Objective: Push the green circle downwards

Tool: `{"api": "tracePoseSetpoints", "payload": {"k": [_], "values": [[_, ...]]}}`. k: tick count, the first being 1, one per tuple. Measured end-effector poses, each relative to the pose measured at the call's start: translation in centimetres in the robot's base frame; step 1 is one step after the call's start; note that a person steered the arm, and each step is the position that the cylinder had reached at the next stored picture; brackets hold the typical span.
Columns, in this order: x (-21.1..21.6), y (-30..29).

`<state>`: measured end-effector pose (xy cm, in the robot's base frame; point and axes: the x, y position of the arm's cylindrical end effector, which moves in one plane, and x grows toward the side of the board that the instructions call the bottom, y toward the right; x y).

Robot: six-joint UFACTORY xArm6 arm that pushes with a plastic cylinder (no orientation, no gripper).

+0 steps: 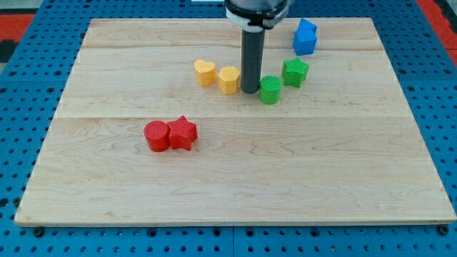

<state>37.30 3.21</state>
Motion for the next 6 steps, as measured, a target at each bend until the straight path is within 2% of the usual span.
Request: {"api": "tracePoseSetpoints", "payload": {"k": [1, 2, 4, 5, 6], "values": [[-4.1, -1.5], [-2.7, 2.2], [4.5, 4.2], [0.3, -2.5], [4.0, -5.8]]}}
